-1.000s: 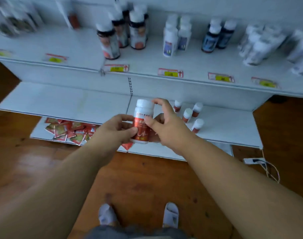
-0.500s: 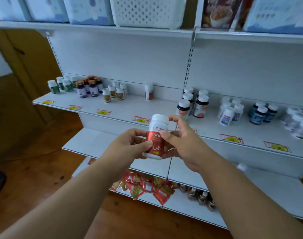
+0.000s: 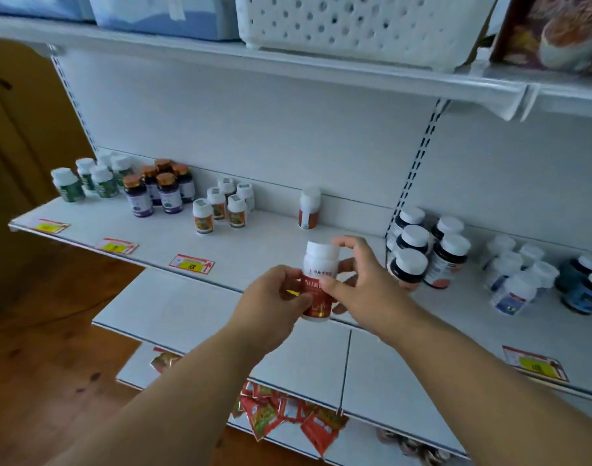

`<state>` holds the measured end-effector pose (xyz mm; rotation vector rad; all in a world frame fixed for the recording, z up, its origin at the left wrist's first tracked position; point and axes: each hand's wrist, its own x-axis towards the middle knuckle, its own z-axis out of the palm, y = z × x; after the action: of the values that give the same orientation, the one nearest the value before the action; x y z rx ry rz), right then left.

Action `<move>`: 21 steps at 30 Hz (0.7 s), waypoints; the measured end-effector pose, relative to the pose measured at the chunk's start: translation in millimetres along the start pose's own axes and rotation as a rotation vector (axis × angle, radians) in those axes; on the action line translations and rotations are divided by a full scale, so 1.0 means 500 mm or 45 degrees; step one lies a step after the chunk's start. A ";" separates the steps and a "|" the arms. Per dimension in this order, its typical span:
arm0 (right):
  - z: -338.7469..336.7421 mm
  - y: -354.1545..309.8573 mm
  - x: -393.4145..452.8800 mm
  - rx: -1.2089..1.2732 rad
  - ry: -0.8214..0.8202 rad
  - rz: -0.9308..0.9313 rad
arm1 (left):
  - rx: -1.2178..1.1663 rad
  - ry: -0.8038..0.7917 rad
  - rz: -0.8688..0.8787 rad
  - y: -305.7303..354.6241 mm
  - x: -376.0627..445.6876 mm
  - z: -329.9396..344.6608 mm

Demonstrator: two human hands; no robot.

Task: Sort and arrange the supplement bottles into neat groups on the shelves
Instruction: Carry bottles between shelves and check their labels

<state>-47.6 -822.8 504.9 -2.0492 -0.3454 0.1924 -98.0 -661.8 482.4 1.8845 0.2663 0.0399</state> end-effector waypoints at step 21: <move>0.077 0.203 0.476 -0.421 0.755 0.081 | 0.328 -0.309 0.215 -0.091 0.513 0.090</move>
<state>183.2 -759.8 399.6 -2.3257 0.0638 -0.4581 151.5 -637.9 398.1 2.1406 -0.0580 -0.1131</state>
